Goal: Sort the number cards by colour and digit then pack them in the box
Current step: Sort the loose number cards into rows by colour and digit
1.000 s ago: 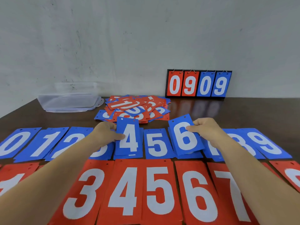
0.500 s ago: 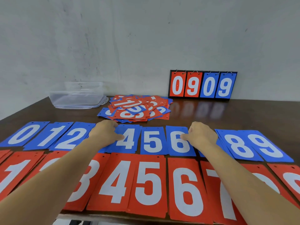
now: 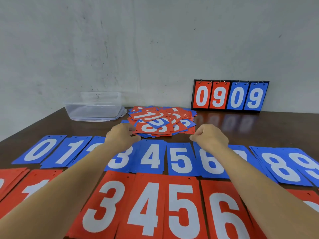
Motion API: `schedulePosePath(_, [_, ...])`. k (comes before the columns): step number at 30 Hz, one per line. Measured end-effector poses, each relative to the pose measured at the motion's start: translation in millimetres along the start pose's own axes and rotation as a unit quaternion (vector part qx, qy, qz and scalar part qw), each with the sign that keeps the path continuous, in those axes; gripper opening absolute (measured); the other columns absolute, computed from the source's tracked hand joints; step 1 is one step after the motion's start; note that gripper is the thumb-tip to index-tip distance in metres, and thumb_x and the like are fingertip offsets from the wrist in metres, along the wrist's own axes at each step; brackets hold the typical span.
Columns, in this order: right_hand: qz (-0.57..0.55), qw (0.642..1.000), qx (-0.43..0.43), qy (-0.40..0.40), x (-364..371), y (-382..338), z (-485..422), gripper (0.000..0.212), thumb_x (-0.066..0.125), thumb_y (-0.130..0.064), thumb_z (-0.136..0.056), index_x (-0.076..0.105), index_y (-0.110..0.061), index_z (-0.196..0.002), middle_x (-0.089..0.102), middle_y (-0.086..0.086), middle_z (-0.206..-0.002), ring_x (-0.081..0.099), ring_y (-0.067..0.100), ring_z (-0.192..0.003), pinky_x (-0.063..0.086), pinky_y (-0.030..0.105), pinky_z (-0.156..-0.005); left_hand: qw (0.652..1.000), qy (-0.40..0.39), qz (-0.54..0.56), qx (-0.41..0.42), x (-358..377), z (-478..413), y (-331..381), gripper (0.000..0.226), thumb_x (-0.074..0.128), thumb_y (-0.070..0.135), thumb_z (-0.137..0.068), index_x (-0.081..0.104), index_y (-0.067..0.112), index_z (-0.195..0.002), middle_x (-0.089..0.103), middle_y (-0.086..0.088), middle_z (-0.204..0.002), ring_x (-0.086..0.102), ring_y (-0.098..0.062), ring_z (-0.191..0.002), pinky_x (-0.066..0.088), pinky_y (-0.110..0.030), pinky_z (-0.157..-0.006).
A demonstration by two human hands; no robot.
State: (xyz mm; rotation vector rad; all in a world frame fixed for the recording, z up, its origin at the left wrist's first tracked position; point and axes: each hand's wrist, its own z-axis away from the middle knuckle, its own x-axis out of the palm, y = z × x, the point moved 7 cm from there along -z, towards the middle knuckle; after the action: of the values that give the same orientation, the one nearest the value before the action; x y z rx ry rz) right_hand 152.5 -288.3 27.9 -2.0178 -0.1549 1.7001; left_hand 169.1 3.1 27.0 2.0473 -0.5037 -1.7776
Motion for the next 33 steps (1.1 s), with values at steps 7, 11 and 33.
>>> schedulePosePath(7, [-0.037, 0.999, 0.010, -0.003, 23, -39, -49, 0.036, 0.063, -0.049, -0.086, 0.068, -0.016, -0.075, 0.066, 0.000, -0.075, 0.062, 0.016, -0.070, 0.047, 0.028, -0.059, 1.000, 0.001, 0.008, 0.007, -18, -49, -21, 0.047, 0.069, 0.037, -0.086, 0.059, 0.017, -0.127, 0.063, -0.003, -0.120, 0.059, -0.020, -0.102, 0.049, -0.033, -0.086])
schedulePosePath(11, [-0.064, 0.998, 0.012, 0.012, 45, -67, -78, 0.043, 0.062, -0.056, -0.084, 0.054, -0.019, -0.065, 0.063, 0.001, -0.070, 0.062, 0.018, -0.067, 0.043, 0.028, -0.055, 1.000, 0.004, 0.019, 0.012, -18, -76, -32, 0.047, 0.068, 0.037, -0.087, 0.058, 0.018, -0.129, 0.063, -0.003, -0.120, 0.058, -0.017, -0.099, 0.051, -0.034, -0.086])
schedulePosePath(33, [0.056, 0.995, 0.071, 0.032, 120, -131, -173, 0.089, 0.061, -0.071, -0.076, 0.039, -0.012, -0.139, 0.038, 0.011, -0.143, 0.031, 0.030, -0.133, 0.028, 0.043, -0.106, 0.998, -0.020, 0.060, -0.009, 1, -118, -80, 0.052, 0.067, 0.039, -0.087, 0.051, 0.027, -0.135, 0.063, 0.007, -0.124, 0.057, -0.014, -0.116, 0.039, -0.046, -0.107])
